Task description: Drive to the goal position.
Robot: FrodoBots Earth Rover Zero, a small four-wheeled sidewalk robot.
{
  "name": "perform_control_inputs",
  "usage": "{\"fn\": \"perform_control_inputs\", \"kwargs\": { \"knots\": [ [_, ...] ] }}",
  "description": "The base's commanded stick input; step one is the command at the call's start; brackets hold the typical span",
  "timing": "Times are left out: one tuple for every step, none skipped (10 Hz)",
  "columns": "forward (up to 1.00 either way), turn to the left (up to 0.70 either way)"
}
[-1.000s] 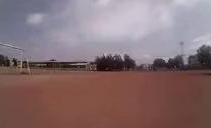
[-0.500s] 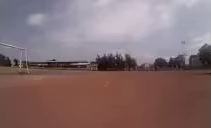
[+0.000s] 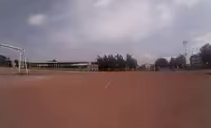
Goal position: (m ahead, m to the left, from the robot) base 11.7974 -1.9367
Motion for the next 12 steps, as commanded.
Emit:
{"fn": "perform_control_inputs", "kwargs": {
  "knots": [
    [0.63, 0.0],
    [0.63, 0.0],
    [0.63, 0.0],
    [0.63, 0.0],
    [0.63, 0.0],
    [0.63, 0.0],
    [0.63, 0.0],
    [0.63, 0.0],
    [0.63, 0.0],
    [0.63, 0.0],
    [0.63, 0.0],
    [0.63, 0.0]
  ]
}}
